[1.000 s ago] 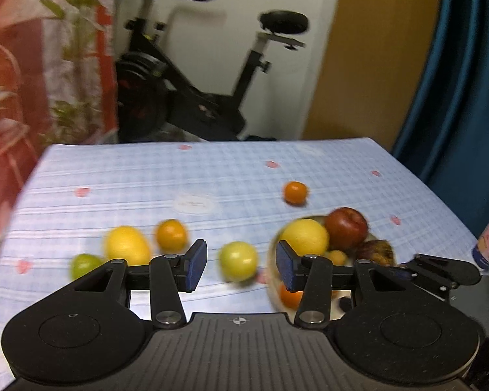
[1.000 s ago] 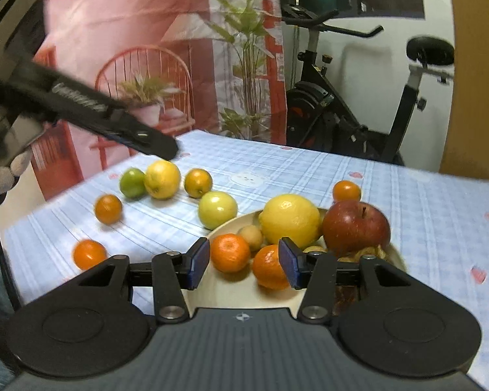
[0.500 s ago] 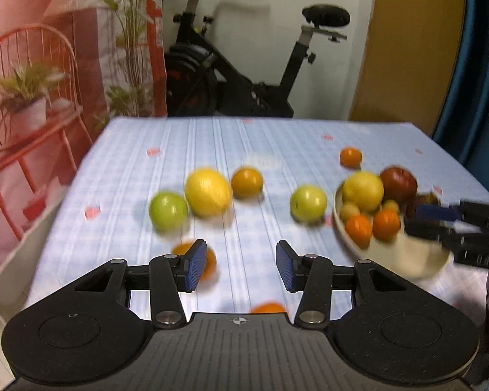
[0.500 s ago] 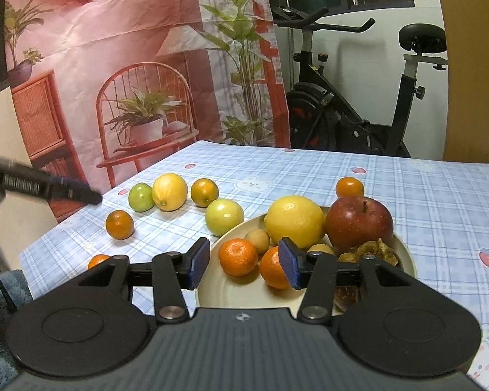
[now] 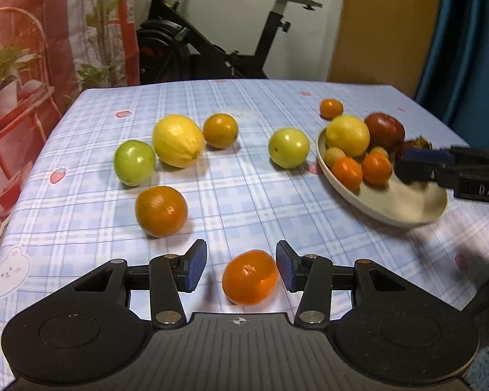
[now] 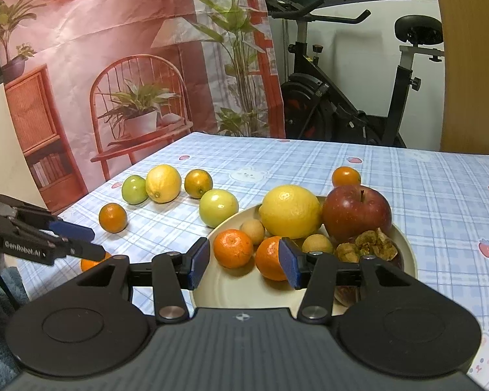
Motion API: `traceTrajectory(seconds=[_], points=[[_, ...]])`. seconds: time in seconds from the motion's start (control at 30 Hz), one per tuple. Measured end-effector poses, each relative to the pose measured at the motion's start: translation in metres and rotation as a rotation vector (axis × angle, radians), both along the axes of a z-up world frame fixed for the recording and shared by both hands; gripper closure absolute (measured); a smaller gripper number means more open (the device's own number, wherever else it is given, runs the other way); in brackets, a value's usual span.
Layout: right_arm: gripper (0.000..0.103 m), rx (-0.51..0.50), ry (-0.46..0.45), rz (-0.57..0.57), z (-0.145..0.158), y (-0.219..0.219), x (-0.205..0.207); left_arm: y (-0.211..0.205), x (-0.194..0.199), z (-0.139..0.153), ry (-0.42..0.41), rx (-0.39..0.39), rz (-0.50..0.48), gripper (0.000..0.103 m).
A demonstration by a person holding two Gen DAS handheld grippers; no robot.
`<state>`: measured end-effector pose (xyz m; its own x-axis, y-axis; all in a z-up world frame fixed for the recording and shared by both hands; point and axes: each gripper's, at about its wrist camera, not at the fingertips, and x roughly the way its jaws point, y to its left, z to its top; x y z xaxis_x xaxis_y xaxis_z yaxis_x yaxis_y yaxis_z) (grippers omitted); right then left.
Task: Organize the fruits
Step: 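Close the left gripper on an orange fruit on the tablecloth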
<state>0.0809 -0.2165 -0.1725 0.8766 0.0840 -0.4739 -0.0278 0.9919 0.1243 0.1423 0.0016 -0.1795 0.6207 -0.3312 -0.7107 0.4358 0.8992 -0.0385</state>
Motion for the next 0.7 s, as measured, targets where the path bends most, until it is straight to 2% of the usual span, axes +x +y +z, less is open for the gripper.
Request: traceTrajectory(seconds=[0.23, 0.37, 0.7], points=[[0.053, -0.002, 0.028, 0.004, -0.003, 0.0, 0.004, -0.008, -0.004, -0.01, -0.007, 0.034, -0.023, 0.055], [0.053, 0.004, 0.038, 0.006, -0.005, 0.0, 0.006, -0.008, -0.005, -0.012, -0.005, 0.041, -0.017, 0.06], [0.053, 0.004, 0.035, 0.002, -0.006, -0.001, 0.006, -0.008, -0.013, -0.013, -0.021, 0.057, 0.007, 0.059]])
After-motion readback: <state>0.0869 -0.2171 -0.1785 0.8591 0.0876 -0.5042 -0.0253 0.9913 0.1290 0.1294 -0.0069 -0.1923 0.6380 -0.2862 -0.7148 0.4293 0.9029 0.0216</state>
